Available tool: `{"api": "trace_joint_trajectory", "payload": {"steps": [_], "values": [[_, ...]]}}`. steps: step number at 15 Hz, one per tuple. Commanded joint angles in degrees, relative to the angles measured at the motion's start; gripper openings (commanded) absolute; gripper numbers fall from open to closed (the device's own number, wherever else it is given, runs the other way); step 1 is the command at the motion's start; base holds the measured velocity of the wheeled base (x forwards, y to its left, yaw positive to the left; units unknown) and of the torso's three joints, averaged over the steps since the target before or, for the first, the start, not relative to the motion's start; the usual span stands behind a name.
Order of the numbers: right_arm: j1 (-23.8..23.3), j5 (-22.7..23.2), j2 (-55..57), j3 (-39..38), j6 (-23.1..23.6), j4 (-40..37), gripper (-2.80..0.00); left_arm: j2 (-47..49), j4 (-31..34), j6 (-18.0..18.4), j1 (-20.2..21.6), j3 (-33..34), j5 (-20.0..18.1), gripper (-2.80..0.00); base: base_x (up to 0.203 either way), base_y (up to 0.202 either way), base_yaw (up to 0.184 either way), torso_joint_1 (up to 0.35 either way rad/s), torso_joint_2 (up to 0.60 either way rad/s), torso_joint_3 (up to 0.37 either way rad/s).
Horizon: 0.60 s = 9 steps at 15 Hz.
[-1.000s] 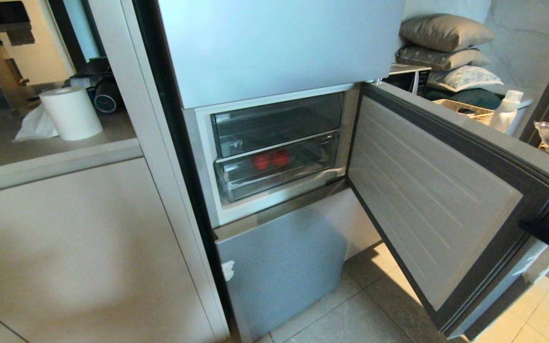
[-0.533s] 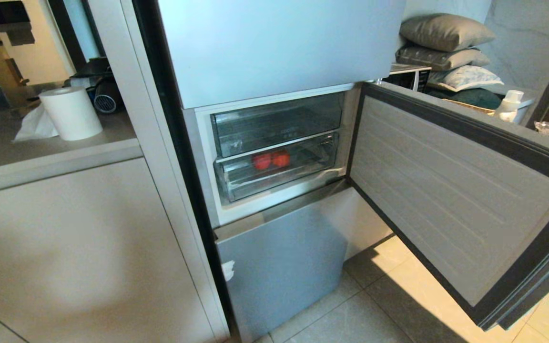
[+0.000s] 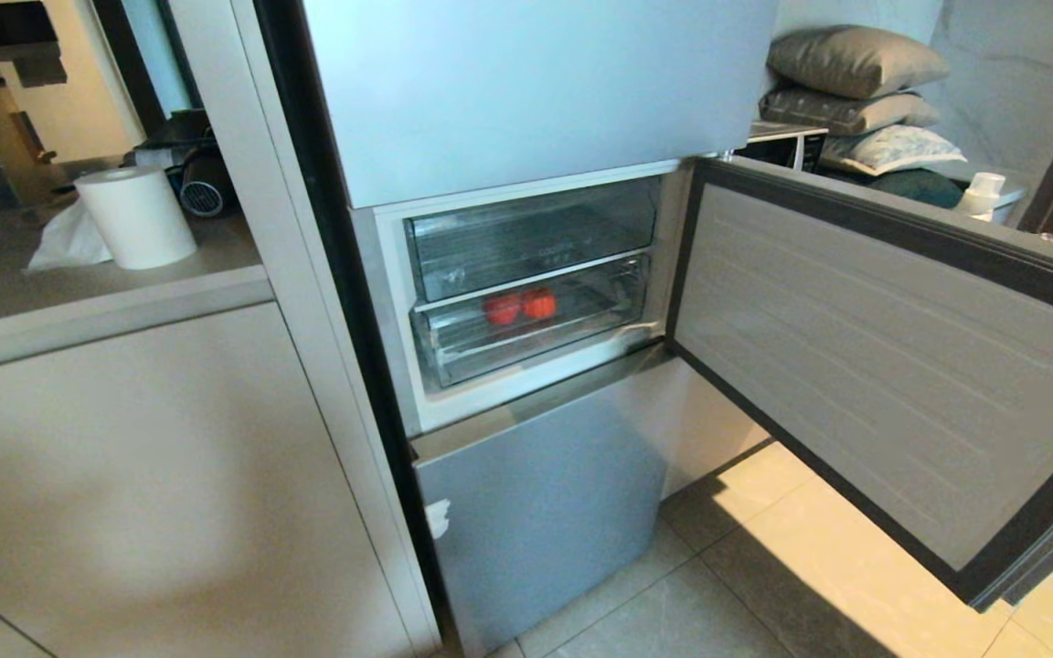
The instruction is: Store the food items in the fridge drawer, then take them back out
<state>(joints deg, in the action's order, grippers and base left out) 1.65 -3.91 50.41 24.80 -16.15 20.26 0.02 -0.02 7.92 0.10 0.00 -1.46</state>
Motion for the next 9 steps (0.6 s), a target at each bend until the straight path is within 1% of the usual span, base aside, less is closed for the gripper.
{"api": "trace_joint_trajectory", "payload": {"steps": [1, 3, 4, 6, 7, 9], "values": [[-0.33, -0.22, -0.32, -1.52, -0.1, 0.12, -2.8, -0.11, 0.11, -1.18, 0.08, 0.09, 0.26, -2.8, 0.0, 0.0, 0.0, 0.0, 0.0, 0.0], [-0.3, -0.22, -4.27, -4.6, 2.14, -0.09, -2.8, -0.11, -0.18, -7.1, 0.08, 0.09, 1.36, -2.8, 0.0, 0.0, 0.0, 0.0, 0.0, 0.0], [-0.31, -0.25, -8.86, -7.38, 4.15, -0.16, -2.8, -0.11, -0.24, -7.4, 0.08, 0.09, 1.46, -2.8, 0.0, 0.0, 0.0, 0.0, 0.0, 0.0], [-0.32, -0.33, -16.59, -12.31, 6.66, -0.65, -2.8, -0.11, -0.24, -7.66, 0.08, 0.09, 1.46, -2.8, 0.0, 0.0, 0.0, 0.0, 0.0, 0.0], [-0.31, -0.35, -20.49, -14.15, 7.31, -1.86, -2.8, -0.11, -0.24, -7.66, 0.08, 0.09, 1.46, -2.8, 0.0, 0.0, 0.0, 0.0, 0.0, 0.0], [-0.26, -0.22, -28.74, -16.95, 8.62, -7.22, -2.8, -0.11, -0.24, -7.66, 0.08, 0.09, 1.46, -2.8, 0.0, 0.0, 0.0, 0.0, 0.0, 0.0]]}}
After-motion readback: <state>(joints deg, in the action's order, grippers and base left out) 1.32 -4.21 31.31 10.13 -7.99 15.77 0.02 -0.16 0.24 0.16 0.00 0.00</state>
